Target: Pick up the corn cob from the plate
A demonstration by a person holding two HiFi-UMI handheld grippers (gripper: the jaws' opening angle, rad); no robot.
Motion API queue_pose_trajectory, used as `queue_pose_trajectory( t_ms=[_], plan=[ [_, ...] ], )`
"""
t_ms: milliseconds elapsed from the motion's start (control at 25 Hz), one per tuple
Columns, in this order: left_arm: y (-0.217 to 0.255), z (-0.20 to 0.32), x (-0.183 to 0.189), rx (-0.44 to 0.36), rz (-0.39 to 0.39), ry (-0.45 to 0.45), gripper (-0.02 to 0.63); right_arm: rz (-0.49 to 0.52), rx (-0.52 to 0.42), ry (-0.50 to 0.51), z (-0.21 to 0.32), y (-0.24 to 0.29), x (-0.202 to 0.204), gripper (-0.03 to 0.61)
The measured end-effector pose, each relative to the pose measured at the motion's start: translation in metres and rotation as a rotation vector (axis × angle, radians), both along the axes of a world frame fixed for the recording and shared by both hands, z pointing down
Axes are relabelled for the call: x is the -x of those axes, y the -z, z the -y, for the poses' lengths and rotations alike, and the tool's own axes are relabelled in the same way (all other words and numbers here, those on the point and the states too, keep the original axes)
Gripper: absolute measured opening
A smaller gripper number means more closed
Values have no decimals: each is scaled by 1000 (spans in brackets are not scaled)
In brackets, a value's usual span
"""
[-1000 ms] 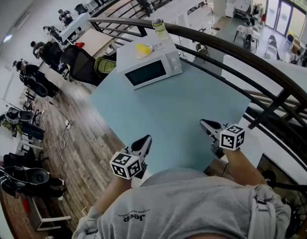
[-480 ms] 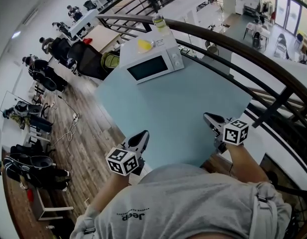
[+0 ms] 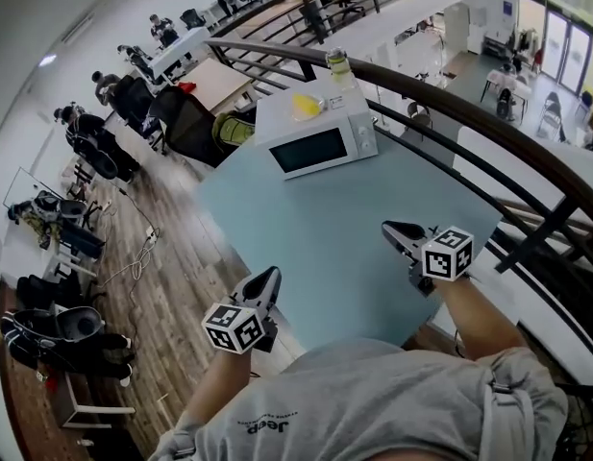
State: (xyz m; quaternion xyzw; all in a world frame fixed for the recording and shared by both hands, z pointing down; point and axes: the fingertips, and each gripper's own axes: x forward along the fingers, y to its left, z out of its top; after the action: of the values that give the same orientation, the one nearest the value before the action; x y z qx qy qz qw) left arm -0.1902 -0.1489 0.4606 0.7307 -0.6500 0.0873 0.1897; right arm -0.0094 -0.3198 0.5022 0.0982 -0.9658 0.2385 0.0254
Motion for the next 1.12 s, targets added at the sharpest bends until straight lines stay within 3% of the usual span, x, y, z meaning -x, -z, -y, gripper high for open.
queue_pose_trajectory(
  t_ms=[280,600,880,1120],
  plan=[
    [-9,36,105,-94,-44,-10,18,-107,-120,-13,17,27,112,15],
    [-14,96,161,-156,-57,-72,18,-263,-249,-63,86,39,197,17],
    [-7,159,163,-198,-55,-98,18,-346,-286,-114,163,44,221,20],
    [-10,201,163,-199,-51,-116,18,-388,-283,-124,226,42,246,91]
  ],
)
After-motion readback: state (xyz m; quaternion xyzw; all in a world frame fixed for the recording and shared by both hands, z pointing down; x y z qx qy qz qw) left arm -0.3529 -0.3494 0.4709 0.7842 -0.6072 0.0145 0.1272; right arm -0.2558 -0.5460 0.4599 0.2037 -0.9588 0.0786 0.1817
